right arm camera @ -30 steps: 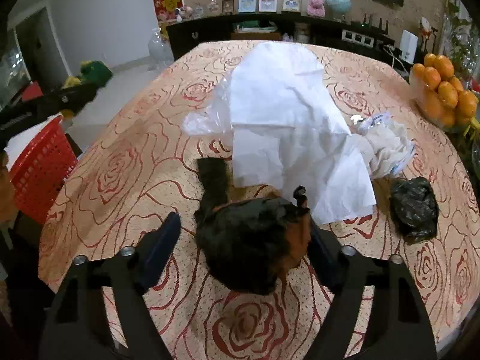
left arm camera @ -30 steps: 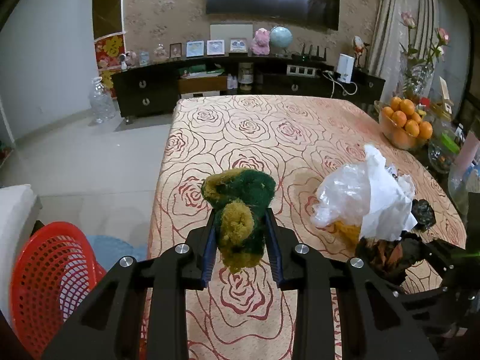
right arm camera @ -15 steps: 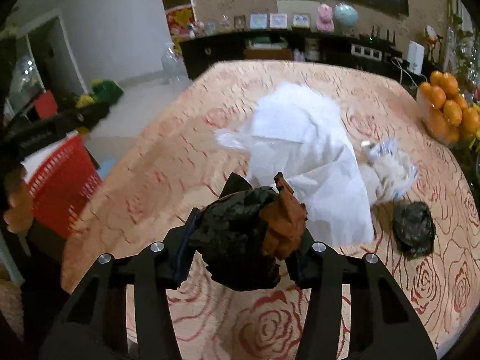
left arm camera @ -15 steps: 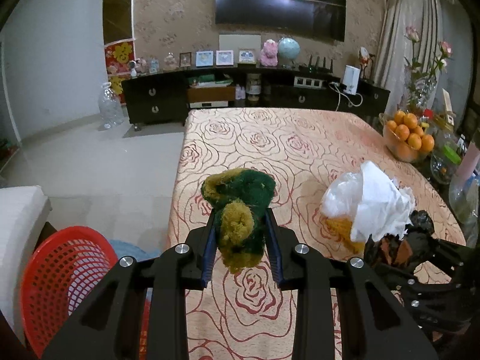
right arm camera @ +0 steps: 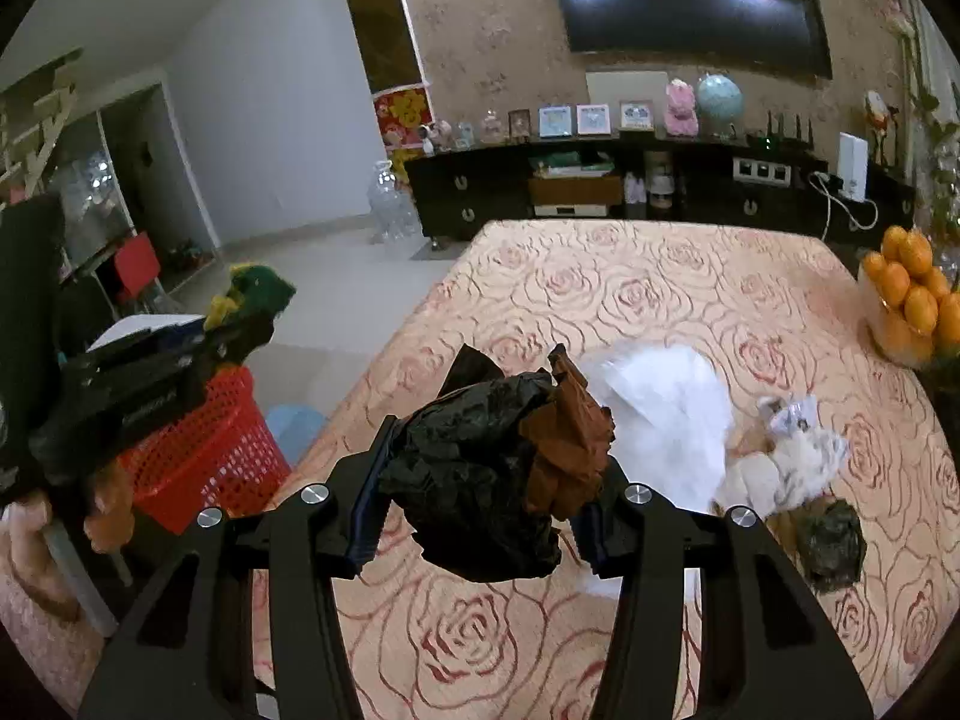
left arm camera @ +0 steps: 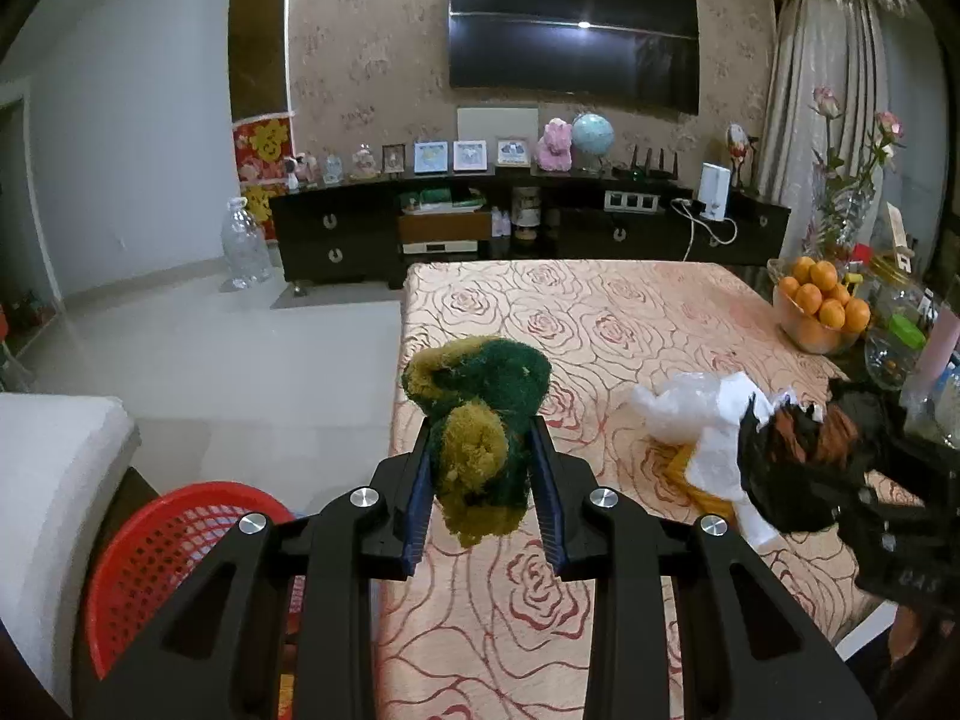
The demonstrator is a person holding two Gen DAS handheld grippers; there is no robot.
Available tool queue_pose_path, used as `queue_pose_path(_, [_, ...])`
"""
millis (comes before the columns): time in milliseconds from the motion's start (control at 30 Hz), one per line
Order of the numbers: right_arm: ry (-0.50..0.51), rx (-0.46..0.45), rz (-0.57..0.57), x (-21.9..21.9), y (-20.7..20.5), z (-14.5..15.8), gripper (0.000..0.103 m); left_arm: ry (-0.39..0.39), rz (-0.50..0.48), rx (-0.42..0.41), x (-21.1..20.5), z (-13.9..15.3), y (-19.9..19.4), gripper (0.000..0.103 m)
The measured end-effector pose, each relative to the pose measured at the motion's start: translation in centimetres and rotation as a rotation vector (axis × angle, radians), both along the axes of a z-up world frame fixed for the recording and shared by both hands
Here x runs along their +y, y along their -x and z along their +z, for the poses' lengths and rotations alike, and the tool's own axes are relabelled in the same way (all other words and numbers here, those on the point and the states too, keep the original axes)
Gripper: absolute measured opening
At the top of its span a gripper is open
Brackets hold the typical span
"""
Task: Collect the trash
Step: 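Carry scrubber and black bag to the red basket and open both tools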
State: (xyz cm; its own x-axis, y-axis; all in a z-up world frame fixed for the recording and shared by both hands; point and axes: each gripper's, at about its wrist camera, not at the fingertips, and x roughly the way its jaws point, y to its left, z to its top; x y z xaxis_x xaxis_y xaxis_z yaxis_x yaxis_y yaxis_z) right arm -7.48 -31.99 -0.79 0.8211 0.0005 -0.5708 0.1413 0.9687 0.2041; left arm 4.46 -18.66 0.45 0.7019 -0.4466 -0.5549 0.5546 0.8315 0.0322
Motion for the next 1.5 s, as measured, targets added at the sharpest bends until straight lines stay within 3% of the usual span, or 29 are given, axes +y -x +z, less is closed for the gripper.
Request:
queue_pose_path(367, [0.013, -0.062, 0.055, 2.4, -2.5, 3.8, 0.049, -0.029, 0.076, -0.074, 4.7, 2.9, 0.2, 0.028])
queue_pose_path(567, [0.054, -0.069, 0.071, 3.3, -5.8, 5.3, 0.049, -0.008, 0.152, -0.093, 7.5, 3.1, -0.6, 0.028])
queue_pose_path(833, [0.021, -0.030, 0.086, 4.2, -8.3, 3.2, 0.049, -0.013, 0.230, -0.069, 9.6, 2.1, -2.1, 0.028])
queue_pose_path(1500, [0.052, 0.003, 0.341, 16.0, -12.7, 2.0, 0.049, -0.069, 0.387, 0.006, 16.5, -0.5, -4.2, 0.028])
